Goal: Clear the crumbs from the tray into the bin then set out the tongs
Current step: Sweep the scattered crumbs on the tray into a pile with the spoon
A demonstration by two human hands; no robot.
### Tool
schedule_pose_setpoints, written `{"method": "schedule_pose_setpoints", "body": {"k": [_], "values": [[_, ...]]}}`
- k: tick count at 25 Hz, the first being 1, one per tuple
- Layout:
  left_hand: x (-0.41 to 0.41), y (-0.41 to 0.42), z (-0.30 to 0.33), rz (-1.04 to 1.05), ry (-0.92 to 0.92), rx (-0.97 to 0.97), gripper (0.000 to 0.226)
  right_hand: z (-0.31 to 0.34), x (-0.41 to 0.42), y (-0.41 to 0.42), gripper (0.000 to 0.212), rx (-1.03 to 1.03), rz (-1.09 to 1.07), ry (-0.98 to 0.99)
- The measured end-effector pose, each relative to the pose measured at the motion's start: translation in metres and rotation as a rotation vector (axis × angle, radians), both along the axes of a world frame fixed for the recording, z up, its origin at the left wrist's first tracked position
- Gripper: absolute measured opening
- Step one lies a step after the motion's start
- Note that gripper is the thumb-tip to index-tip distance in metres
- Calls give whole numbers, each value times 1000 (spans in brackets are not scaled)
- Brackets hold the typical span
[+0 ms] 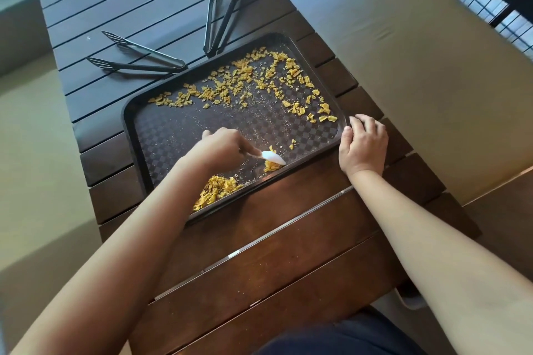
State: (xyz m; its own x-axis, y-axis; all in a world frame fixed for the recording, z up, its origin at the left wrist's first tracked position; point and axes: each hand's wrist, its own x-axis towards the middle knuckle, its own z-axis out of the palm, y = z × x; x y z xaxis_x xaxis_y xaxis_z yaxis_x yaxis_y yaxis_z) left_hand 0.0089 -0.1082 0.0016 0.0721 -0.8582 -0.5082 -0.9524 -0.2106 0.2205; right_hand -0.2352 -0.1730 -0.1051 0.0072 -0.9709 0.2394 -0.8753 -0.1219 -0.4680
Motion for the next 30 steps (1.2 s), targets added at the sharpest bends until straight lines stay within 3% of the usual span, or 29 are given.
{"method": "schedule_pose_setpoints", "body": {"k": [5, 9, 13, 16, 21, 25, 30], "values": [[-3, -10, -12, 297, 251, -182, 37, 1, 0, 0, 51, 12, 0, 5], [-17, -5, -24, 172, 223, -118, 37, 1, 0, 0, 52, 13, 1, 2], [-1, 11, -12, 34, 82, -98, 33, 1, 0, 0, 52, 21, 0, 10], [21, 26, -7, 69, 21, -32, 38, 1, 1, 1, 50, 0, 2, 7], [19, 30, -11, 296, 248, -169, 31, 3, 1, 2, 49, -12, 5, 11], [-9, 27, -13, 123, 108, -148, 38, 4, 1, 2, 50, -12, 7, 3], [11, 44, -8, 131, 42, -120, 34, 3, 0, 2, 49, -20, 7, 6]]}}
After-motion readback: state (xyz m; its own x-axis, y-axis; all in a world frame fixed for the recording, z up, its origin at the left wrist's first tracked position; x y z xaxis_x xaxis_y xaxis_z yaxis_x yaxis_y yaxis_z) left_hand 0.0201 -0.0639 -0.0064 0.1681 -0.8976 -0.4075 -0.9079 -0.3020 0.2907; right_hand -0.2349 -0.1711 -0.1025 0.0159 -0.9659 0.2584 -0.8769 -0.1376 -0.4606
